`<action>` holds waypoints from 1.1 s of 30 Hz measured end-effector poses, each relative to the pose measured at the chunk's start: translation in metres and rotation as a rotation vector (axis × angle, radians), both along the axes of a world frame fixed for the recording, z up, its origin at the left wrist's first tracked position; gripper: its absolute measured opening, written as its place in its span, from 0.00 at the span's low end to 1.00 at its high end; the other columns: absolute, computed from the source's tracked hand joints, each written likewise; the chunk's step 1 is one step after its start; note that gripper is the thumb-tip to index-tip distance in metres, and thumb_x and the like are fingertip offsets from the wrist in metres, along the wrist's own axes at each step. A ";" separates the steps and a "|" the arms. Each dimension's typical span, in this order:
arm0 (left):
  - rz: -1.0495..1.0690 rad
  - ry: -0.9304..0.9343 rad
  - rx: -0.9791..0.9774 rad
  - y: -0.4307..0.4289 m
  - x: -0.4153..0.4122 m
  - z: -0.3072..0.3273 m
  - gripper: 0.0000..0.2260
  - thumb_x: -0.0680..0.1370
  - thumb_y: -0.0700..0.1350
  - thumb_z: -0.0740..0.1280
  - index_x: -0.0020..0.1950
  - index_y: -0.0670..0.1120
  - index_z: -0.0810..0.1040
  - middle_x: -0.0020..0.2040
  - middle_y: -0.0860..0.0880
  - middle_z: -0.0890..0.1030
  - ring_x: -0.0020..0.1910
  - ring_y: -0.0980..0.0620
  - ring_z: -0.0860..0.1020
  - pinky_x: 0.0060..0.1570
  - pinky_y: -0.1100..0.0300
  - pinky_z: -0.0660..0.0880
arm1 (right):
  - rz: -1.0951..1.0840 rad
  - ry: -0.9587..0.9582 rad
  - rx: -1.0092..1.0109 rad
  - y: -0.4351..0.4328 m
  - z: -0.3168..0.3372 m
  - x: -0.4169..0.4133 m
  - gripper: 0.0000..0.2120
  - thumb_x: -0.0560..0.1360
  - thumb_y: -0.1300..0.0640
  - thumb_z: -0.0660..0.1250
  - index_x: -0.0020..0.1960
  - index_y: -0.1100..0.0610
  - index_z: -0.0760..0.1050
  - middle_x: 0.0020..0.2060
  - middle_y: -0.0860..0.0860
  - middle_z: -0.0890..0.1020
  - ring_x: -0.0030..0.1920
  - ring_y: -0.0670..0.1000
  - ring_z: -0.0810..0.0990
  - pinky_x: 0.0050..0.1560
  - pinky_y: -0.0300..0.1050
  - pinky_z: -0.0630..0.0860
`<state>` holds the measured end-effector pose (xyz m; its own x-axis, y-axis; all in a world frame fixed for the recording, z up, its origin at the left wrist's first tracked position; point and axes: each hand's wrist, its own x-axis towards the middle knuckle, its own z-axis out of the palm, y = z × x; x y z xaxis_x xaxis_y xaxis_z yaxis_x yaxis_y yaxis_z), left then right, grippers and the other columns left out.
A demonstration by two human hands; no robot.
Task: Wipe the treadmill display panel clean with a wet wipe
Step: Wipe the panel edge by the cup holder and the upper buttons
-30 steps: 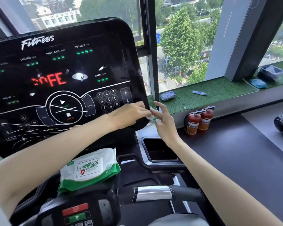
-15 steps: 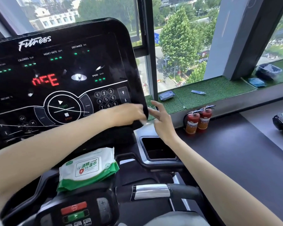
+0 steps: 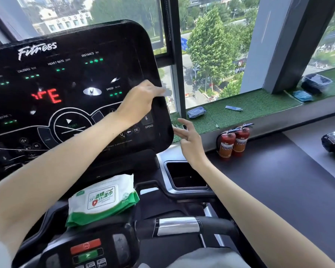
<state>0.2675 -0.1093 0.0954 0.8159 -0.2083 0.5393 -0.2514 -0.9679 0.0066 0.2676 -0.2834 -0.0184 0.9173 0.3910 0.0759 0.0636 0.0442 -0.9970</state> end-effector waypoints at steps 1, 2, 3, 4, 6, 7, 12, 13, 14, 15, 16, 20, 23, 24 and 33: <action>0.009 0.029 -0.034 -0.001 0.000 -0.005 0.24 0.72 0.25 0.60 0.61 0.47 0.79 0.46 0.43 0.78 0.46 0.47 0.78 0.47 0.57 0.76 | -0.003 -0.004 -0.002 0.000 0.000 0.000 0.34 0.66 0.78 0.48 0.66 0.54 0.66 0.55 0.55 0.80 0.60 0.46 0.76 0.40 0.29 0.71; -0.020 0.119 -0.035 -0.003 -0.003 -0.014 0.25 0.72 0.26 0.60 0.60 0.50 0.79 0.46 0.45 0.77 0.45 0.48 0.77 0.48 0.58 0.75 | -0.007 -0.010 -0.004 0.000 0.000 0.001 0.35 0.66 0.78 0.48 0.66 0.54 0.66 0.55 0.54 0.80 0.59 0.46 0.77 0.40 0.29 0.71; -0.095 0.245 0.013 -0.003 -0.009 -0.028 0.26 0.71 0.26 0.62 0.59 0.52 0.80 0.46 0.47 0.77 0.45 0.50 0.77 0.47 0.59 0.75 | -0.010 -0.016 -0.010 0.000 0.000 0.001 0.35 0.66 0.78 0.49 0.66 0.53 0.66 0.55 0.54 0.80 0.59 0.46 0.77 0.40 0.30 0.71; -0.202 0.347 0.110 -0.004 -0.019 -0.042 0.25 0.68 0.26 0.64 0.57 0.51 0.81 0.46 0.48 0.78 0.44 0.50 0.78 0.45 0.59 0.76 | -0.011 -0.020 -0.015 -0.001 0.000 0.001 0.35 0.66 0.78 0.49 0.66 0.53 0.66 0.54 0.54 0.80 0.59 0.46 0.77 0.42 0.30 0.72; -0.404 0.437 0.365 -0.004 -0.035 -0.061 0.24 0.62 0.26 0.69 0.53 0.46 0.81 0.46 0.48 0.82 0.47 0.49 0.79 0.39 0.59 0.78 | -0.016 -0.011 -0.014 -0.001 0.000 0.001 0.34 0.66 0.78 0.49 0.66 0.52 0.66 0.54 0.54 0.80 0.59 0.46 0.77 0.49 0.31 0.72; -0.439 0.453 0.450 -0.003 -0.036 -0.063 0.24 0.61 0.26 0.70 0.53 0.44 0.81 0.47 0.48 0.83 0.49 0.49 0.79 0.38 0.58 0.79 | -0.025 -0.002 -0.006 -0.001 0.001 0.002 0.34 0.66 0.78 0.49 0.65 0.52 0.66 0.53 0.54 0.80 0.58 0.47 0.77 0.50 0.30 0.72; -0.374 0.372 0.403 -0.012 -0.018 -0.047 0.20 0.64 0.26 0.67 0.53 0.40 0.80 0.46 0.47 0.83 0.49 0.46 0.78 0.34 0.53 0.78 | -0.062 -0.004 -0.012 0.002 0.007 0.002 0.31 0.68 0.78 0.51 0.66 0.57 0.67 0.48 0.53 0.81 0.50 0.44 0.79 0.47 0.25 0.71; -0.392 0.401 0.403 -0.008 -0.022 -0.050 0.21 0.63 0.25 0.67 0.53 0.41 0.80 0.46 0.47 0.83 0.49 0.46 0.78 0.36 0.54 0.79 | -0.063 -0.026 -0.035 0.003 0.007 0.000 0.31 0.68 0.77 0.51 0.66 0.56 0.67 0.49 0.53 0.81 0.49 0.43 0.79 0.45 0.24 0.70; -0.410 0.452 0.413 -0.002 -0.029 -0.055 0.23 0.62 0.25 0.67 0.53 0.41 0.81 0.46 0.46 0.82 0.48 0.46 0.79 0.38 0.56 0.79 | -0.062 -0.056 -0.061 0.003 0.007 -0.001 0.32 0.67 0.77 0.51 0.66 0.55 0.68 0.50 0.53 0.81 0.50 0.43 0.78 0.44 0.25 0.71; -0.424 0.511 0.430 0.006 -0.037 -0.062 0.24 0.61 0.24 0.67 0.53 0.42 0.81 0.46 0.45 0.82 0.47 0.45 0.80 0.38 0.58 0.78 | -0.059 -0.091 -0.085 0.002 0.005 -0.003 0.33 0.67 0.77 0.51 0.66 0.54 0.68 0.52 0.52 0.81 0.51 0.44 0.78 0.45 0.27 0.71; -0.413 0.562 0.438 0.014 -0.045 -0.065 0.24 0.62 0.24 0.67 0.54 0.42 0.81 0.44 0.45 0.81 0.45 0.44 0.80 0.37 0.59 0.77 | -0.056 -0.133 -0.104 0.003 0.002 -0.004 0.34 0.66 0.77 0.50 0.66 0.53 0.68 0.54 0.52 0.81 0.51 0.45 0.79 0.46 0.32 0.72; -0.322 0.556 0.404 0.016 -0.037 -0.053 0.25 0.64 0.26 0.62 0.55 0.46 0.80 0.49 0.48 0.82 0.52 0.48 0.79 0.40 0.56 0.77 | -0.060 -0.244 -0.133 0.007 -0.009 -0.009 0.34 0.66 0.76 0.51 0.66 0.51 0.67 0.58 0.52 0.80 0.38 0.46 0.77 0.38 0.38 0.67; -0.375 0.486 0.325 -0.005 -0.032 -0.054 0.24 0.63 0.24 0.65 0.54 0.43 0.81 0.51 0.50 0.83 0.54 0.49 0.78 0.43 0.59 0.77 | -0.039 -0.230 -0.127 0.006 -0.010 -0.009 0.32 0.68 0.76 0.52 0.66 0.51 0.67 0.59 0.52 0.79 0.35 0.41 0.73 0.36 0.33 0.66; -0.371 0.490 0.300 -0.006 -0.034 -0.057 0.25 0.64 0.24 0.65 0.56 0.43 0.81 0.52 0.50 0.83 0.55 0.48 0.77 0.44 0.57 0.77 | -0.044 -0.234 -0.133 0.004 -0.009 -0.008 0.32 0.69 0.76 0.52 0.66 0.51 0.67 0.59 0.52 0.79 0.36 0.40 0.73 0.36 0.32 0.66; -0.189 0.518 0.062 0.042 -0.083 -0.066 0.28 0.69 0.24 0.61 0.65 0.45 0.76 0.56 0.49 0.80 0.55 0.56 0.73 0.55 0.57 0.75 | -0.209 -0.687 -0.282 0.036 0.002 -0.034 0.29 0.63 0.73 0.54 0.63 0.60 0.70 0.61 0.56 0.74 0.63 0.55 0.69 0.65 0.47 0.65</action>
